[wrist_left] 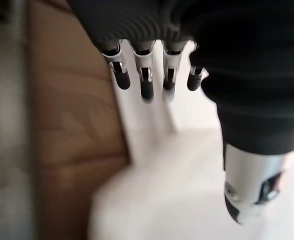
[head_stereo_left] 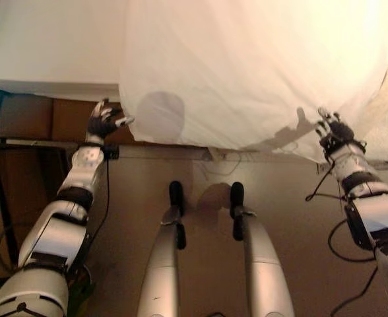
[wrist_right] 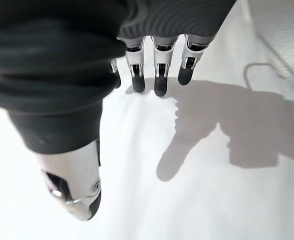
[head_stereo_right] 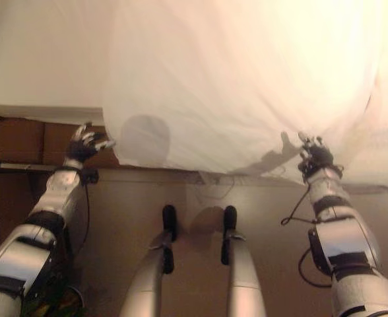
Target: Make the bed
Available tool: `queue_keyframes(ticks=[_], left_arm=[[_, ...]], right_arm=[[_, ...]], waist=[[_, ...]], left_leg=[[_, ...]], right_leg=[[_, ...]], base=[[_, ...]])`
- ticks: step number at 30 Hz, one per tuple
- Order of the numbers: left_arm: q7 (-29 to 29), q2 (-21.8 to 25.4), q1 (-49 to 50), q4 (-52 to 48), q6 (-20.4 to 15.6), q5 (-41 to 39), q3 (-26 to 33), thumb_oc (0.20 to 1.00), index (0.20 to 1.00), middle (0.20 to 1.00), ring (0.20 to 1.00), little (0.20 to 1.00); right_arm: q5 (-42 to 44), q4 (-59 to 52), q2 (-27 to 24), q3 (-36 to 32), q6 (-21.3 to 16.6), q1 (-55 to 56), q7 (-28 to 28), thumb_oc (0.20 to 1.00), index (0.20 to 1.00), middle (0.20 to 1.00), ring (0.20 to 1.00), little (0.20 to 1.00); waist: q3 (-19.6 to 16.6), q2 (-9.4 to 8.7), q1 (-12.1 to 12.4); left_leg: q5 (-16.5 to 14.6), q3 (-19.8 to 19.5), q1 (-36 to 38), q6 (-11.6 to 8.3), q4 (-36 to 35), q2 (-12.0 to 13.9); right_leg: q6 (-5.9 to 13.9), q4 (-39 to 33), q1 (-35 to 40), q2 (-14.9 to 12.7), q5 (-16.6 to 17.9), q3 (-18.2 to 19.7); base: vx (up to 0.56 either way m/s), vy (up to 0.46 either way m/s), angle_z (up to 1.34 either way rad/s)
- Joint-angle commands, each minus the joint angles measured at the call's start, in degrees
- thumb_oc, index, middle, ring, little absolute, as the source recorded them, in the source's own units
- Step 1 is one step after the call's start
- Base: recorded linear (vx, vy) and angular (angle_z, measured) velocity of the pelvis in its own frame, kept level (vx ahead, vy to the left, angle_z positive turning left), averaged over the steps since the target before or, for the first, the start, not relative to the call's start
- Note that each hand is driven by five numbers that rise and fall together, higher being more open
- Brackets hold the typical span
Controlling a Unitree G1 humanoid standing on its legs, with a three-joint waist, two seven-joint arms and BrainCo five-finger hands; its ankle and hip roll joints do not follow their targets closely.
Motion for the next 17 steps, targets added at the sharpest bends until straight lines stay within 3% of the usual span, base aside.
queue_keyframes(ticks=[1, 6, 7, 11, 13, 17], left_arm=[[-1.6, -4.53, 3.32, 5.0, -0.47, -0.6, 3.6, 1.0, 1.0, 1.0, 1.0, 1.0], [-4.09, -9.09, 9.49, 6.87, 0.35, 1.07, 2.91, 1.0, 1.0, 1.0, 1.0, 1.0], [-5.37, -11.89, 12.8, 7.99, 1.11, 2.67, 2.83, 1.0, 1.0, 1.0, 1.0, 1.0], [-7.66, -15.92, 16.93, 11.18, 3.3, 3.34, 3.13, 1.0, 1.0, 1.0, 1.0, 1.0], [-9.83, -18.77, 20.58, 14.54, 5.04, 5.52, 3.02, 1.0, 1.0, 1.0, 1.0, 1.0], [-10.68, -22.06, 24.19, 16.9, 6.11, 9.05, 2.76, 1.0, 1.0, 1.0, 1.0, 1.0]], right_arm=[[1.39, 1.27, 0.27, -3.09, -2.29, 6.65, 0.77, 1.0, 1.0, 1.0, 1.0, 1.0], [-0.86, 0.16, 4.21, -5.07, -2.37, 15.31, 2.58, 1.0, 1.0, 1.0, 1.0, 1.0], [0.24, -1.23, 8.05, -6.35, -2.61, 19.64, 4.29, 1.0, 1.0, 1.0, 1.0, 1.0], [-2.48, -2.8, 13.27, -5.58, -2.22, 25.87, 6.5, 1.0, 1.0, 1.0, 1.0, 1.0], [-3.0, -3.75, 17.07, -6.2, -1.93, 30.88, 7.46, 1.0, 1.0, 1.0, 1.0, 1.0], [-4.06, -2.35, 21.13, -6.78, -0.97, 36.36, 7.75, 1.0, 1.0, 1.0, 1.0, 1.0]], waist=[[-5.65, 1.08, 0.08], [-8.39, 0.32, -0.1], [-10.11, -0.21, -0.38], [-12.71, -1.22, -1.12], [-16.22, -2.15, -1.98], [-20.23, -3.16, -2.57]], left_leg=[[-0.14, 0.26, 4.85, -3.14, -4.61, -0.61], [2.34, -0.02, 13.82, -2.9, -12.59, 0.21], [2.61, -0.23, 16.85, -2.7, -14.34, 0.61], [1.71, 0.09, 20.24, -2.73, -14.62, 1.3], [0.41, 1.22, 23.24, -2.63, -14.62, 1.81], [-1.07, 2.76, 28.22, -2.35, -14.62, 2.95]], right_leg=[[6.43, -13.93, 8.75, -1.61, 5.83, 1.29], [6.84, -19.48, 17.13, -1.03, 7.59, 0.51], [6.85, -21.04, 20.24, -0.69, 7.77, 0.37], [6.96, -25.02, 24.78, -0.72, 8.81, 0.72], [7.69, -29.0, 28.21, -0.93, 10.6, 1.87], [7.69, -29.43, 32.3, -0.5, 9.96, 3.18]], base=[[0.08, -0.033, 0.08], [0.1, -0.023, 0.01], [0.11, -0.025, -0.02], [0.09, 0.011, 0.02], [0.1, 0.046, -0.07], [0.14, 0.041, -0.29]])
